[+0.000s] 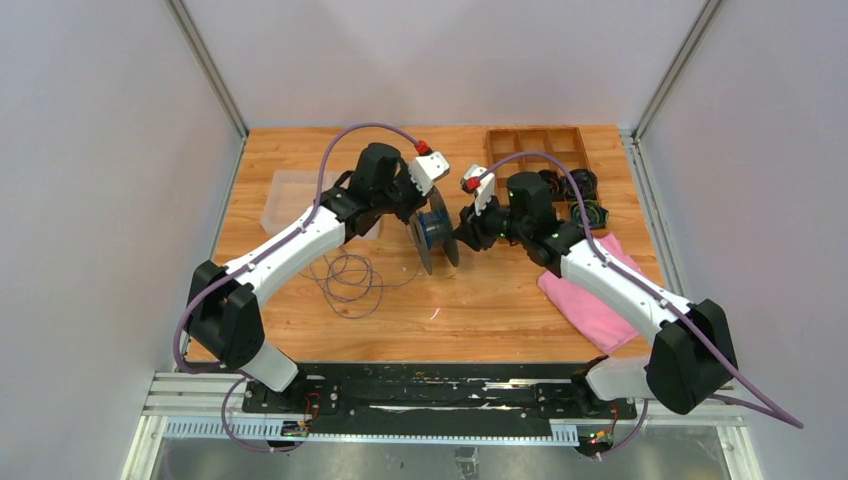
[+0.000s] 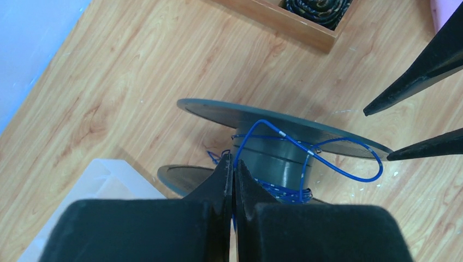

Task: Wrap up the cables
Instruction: Wrap the cable around the cable reel.

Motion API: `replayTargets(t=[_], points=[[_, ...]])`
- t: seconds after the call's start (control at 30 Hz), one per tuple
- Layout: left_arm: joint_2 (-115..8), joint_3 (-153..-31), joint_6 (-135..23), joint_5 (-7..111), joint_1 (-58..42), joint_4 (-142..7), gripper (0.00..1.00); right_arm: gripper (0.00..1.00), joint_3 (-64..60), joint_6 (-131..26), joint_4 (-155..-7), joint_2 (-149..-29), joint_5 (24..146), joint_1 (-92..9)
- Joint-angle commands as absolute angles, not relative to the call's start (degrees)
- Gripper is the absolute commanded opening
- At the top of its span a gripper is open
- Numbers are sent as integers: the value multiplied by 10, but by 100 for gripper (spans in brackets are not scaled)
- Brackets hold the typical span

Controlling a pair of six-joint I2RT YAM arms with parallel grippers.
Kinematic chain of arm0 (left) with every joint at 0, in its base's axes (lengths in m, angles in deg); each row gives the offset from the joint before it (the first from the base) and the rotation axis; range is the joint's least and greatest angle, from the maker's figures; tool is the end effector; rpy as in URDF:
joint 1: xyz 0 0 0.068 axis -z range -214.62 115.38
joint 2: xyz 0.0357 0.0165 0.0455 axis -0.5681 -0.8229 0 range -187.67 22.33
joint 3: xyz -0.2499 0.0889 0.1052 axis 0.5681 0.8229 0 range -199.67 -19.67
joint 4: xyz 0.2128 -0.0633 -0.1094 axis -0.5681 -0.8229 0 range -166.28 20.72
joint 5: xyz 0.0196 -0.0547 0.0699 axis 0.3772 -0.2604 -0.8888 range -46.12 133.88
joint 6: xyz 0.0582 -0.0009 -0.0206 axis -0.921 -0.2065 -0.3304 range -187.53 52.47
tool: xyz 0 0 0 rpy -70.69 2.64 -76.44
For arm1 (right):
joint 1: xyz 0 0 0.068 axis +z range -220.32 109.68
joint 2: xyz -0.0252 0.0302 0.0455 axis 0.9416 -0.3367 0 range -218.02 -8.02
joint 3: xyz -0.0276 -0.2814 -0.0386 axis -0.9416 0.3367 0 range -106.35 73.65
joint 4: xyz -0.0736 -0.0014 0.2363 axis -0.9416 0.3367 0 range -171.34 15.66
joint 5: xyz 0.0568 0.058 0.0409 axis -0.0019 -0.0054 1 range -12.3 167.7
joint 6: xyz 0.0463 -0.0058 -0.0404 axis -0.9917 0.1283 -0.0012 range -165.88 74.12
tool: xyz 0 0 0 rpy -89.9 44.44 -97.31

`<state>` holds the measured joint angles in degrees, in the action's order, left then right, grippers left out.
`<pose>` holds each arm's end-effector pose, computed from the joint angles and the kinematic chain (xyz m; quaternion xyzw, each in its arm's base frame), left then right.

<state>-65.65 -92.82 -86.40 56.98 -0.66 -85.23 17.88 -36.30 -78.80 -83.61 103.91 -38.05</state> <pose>0.2849 -0.2046 0.3282 0.4347 0.7485 -0.1627 0.4736 0.2384 0.1749 0.3162 -0.4069 0.7107 0.2913 0.4944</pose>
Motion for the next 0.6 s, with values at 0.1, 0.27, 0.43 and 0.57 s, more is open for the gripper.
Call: replayTargets(t=[0.1, 0.27, 0.43, 0.57], points=[[-660, -907, -865, 573, -3, -819, 0, 35, 175, -380, -809, -848, 1026, -372], [-654, -902, -860, 570, -3, -815, 0, 38, 163, -384, -808, -852, 1028, -372], [-654, -910, -846, 566, -3, -813, 0, 50, 143, -401, -810, -863, 1034, -372], [-658, -916, -837, 564, -3, -812, 0, 55, 133, -416, -825, -873, 1031, -369]])
